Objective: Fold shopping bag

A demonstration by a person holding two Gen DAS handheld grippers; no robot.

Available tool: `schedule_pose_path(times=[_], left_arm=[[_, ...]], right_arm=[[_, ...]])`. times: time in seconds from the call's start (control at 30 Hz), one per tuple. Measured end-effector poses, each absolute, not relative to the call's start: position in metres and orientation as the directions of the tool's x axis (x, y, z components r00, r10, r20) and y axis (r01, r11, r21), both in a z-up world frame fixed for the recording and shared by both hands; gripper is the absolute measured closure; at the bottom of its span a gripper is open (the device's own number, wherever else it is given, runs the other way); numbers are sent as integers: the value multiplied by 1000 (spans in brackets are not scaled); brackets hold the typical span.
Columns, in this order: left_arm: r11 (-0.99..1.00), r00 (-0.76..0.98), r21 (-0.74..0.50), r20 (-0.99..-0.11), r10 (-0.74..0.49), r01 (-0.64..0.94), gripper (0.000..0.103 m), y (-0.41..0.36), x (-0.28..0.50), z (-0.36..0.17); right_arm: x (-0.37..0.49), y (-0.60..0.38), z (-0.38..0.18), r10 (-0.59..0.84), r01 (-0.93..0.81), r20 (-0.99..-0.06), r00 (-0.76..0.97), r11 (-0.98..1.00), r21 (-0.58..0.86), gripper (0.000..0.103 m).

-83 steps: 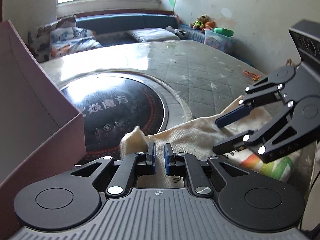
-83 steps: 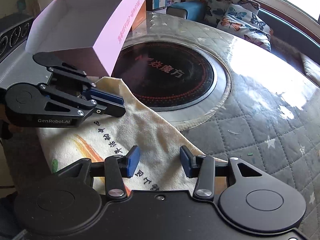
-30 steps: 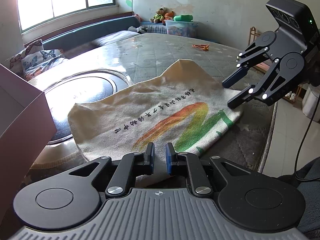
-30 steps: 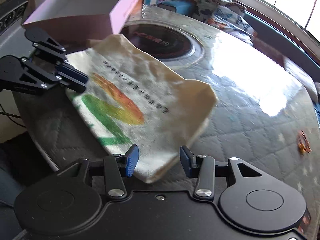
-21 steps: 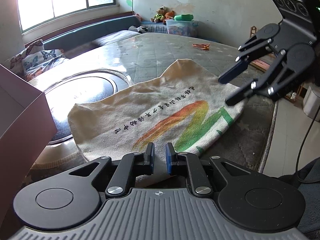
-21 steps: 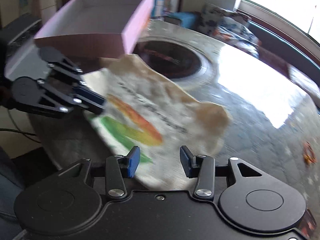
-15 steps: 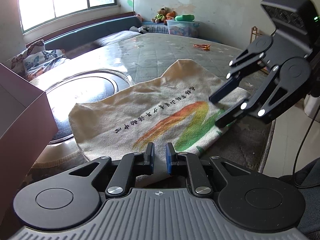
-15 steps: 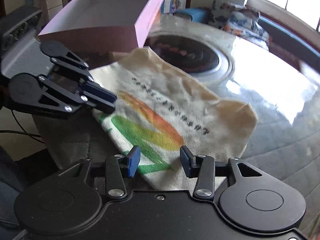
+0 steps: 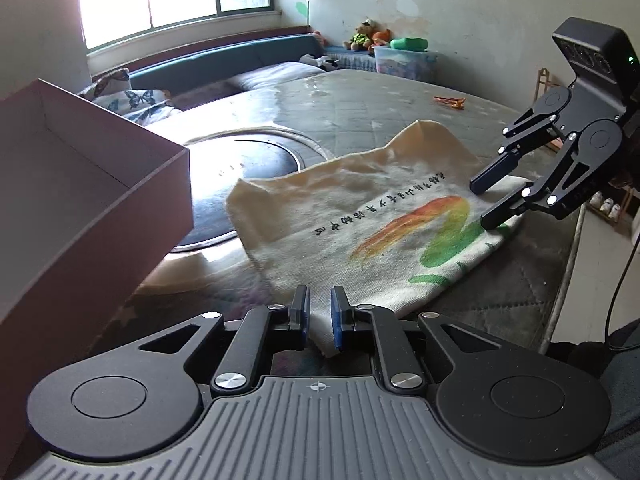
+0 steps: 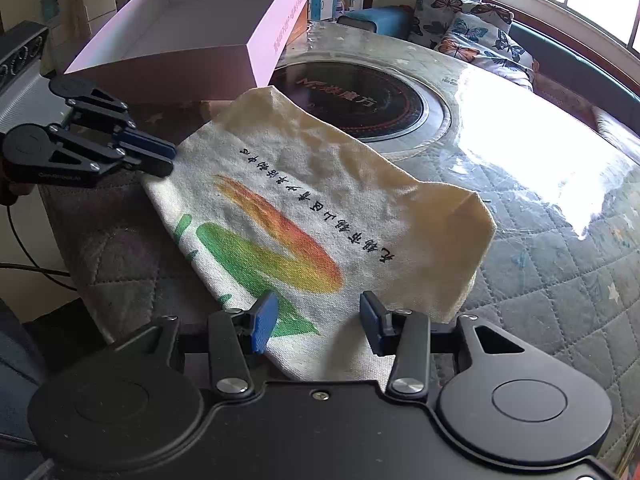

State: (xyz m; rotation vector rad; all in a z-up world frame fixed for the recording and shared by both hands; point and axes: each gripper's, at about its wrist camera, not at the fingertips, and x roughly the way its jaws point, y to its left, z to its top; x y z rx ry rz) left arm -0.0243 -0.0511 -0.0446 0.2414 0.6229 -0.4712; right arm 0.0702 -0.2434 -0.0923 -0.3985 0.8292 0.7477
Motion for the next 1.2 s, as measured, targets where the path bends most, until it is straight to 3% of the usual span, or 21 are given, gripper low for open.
schedule_pose_path(times=[0.23, 0.33, 0.5, 0.77, 1.2], left_arm=[[838, 698, 146, -637, -328, 527, 88, -59, -39, -51], [857, 686, 92, -645, -337, 508, 86, -52, -35, -54], [847, 670, 114, -670, -321, 520, 86, -54, -34, -49], [829, 703, 124, -606, -372, 545, 86, -68, -27, -31], [831, 656, 97, -667, -354, 547, 86, -78, -11, -57]], right_arm=[[70, -243, -92, 437, -734, -781, 445, 678, -38, 55], [70, -244, -92, 439, -735, -781, 444, 677, -37, 54], [72, -244, -91, 438, -736, -785, 439, 676, -35, 54], [83, -241, -79, 442, -726, -764, 469, 686, -48, 54], [141, -237, -85, 408, -676, -760, 506, 735, -56, 57]])
